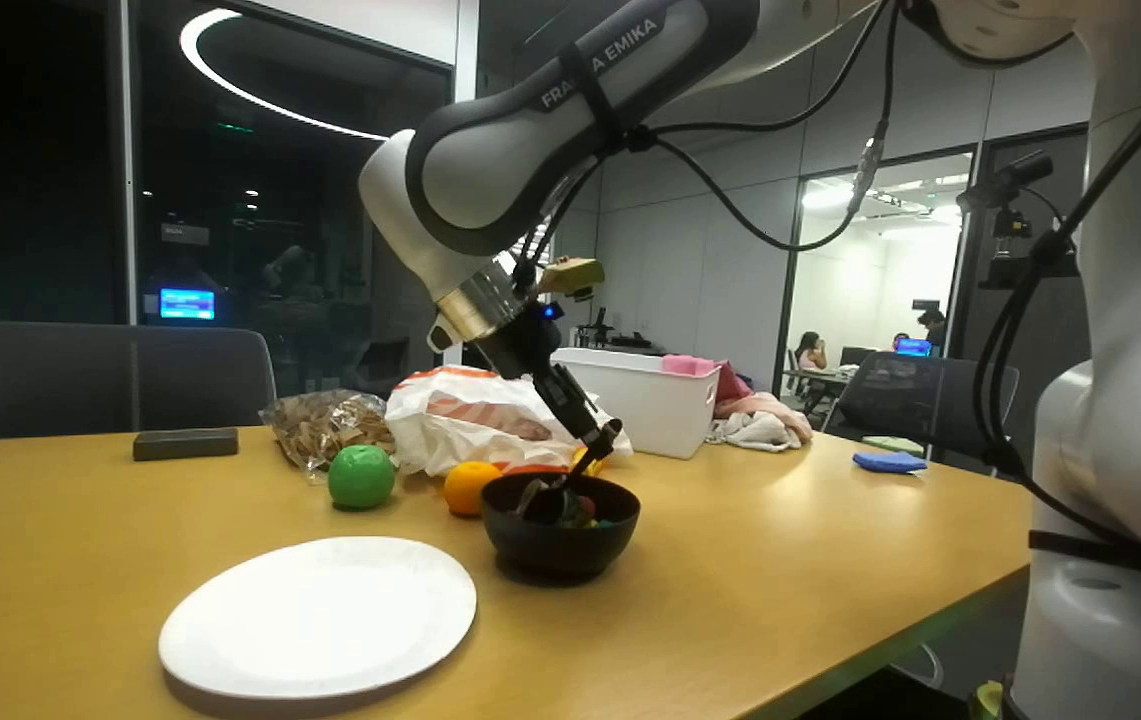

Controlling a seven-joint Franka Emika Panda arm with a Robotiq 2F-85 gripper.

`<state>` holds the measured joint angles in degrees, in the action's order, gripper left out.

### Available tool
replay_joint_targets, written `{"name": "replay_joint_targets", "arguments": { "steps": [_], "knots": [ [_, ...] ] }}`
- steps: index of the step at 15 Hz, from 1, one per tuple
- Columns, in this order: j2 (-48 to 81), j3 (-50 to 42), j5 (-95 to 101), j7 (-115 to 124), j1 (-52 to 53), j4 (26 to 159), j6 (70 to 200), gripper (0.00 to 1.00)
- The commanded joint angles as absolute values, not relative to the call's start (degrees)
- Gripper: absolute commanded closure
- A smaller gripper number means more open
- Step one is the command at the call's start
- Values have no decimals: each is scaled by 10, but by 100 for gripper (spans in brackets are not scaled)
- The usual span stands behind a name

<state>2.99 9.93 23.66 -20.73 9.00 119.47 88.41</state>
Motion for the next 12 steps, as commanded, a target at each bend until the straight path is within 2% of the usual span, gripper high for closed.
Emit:
{"name": "replay_joint_targets", "arguments": {
  "steps": [1,12],
  "knots": [
    [11,103,229,-192,97,1193,828,90],
    [-78,101,258,-144,98,1194,832,90]
  ]
}}
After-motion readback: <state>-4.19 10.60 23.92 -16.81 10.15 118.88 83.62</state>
